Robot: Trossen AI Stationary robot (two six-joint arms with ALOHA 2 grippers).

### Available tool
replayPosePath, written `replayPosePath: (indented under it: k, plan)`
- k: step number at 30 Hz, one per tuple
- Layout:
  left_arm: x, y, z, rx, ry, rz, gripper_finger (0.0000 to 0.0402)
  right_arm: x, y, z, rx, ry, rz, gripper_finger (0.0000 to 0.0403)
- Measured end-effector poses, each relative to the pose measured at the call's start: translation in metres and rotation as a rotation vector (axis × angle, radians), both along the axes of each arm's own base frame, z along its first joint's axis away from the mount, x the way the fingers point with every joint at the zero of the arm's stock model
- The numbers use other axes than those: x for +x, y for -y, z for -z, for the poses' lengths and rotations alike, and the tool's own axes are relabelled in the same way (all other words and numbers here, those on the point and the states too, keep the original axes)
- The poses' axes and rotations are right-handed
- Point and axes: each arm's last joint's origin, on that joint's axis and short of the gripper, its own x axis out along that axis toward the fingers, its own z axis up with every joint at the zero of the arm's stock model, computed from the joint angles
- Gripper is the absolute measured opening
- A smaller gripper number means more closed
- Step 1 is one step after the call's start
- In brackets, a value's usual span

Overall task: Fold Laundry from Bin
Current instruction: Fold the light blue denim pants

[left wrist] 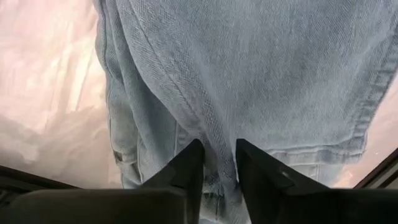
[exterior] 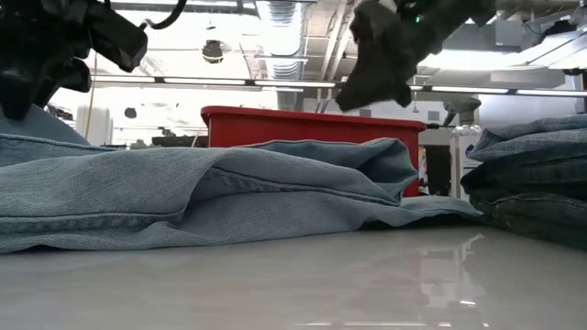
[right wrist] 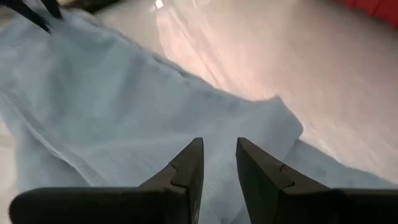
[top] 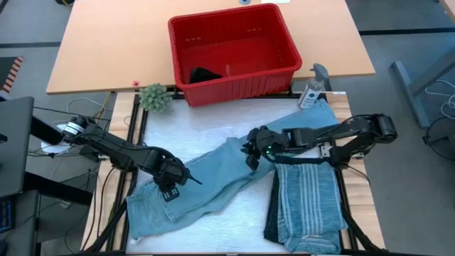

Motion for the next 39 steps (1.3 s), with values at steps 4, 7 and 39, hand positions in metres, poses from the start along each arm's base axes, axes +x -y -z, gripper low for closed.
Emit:
replayPosePath:
  k: [4, 7, 39]
  plan:
    - [-0.001, 0.000, 0.000, -0.011, -0.011, -0.001, 0.0108, 0.014, 0.003, 0.029, 0.013, -0.094, 0.000, 0.0111]
    - [-0.002, 0.000, 0.000, -0.027, -0.031, -0.008, 0.0113, 0.025, -0.001, 0.052, 0.039, -0.147, -0.036, 0.0096]
    - [0.048, 0.051, 0.049, 0.157, 0.225, 0.028, 0.0114, -0.014, 0.003, 0.061, -0.037, -0.375, 0.033, 0.0017]
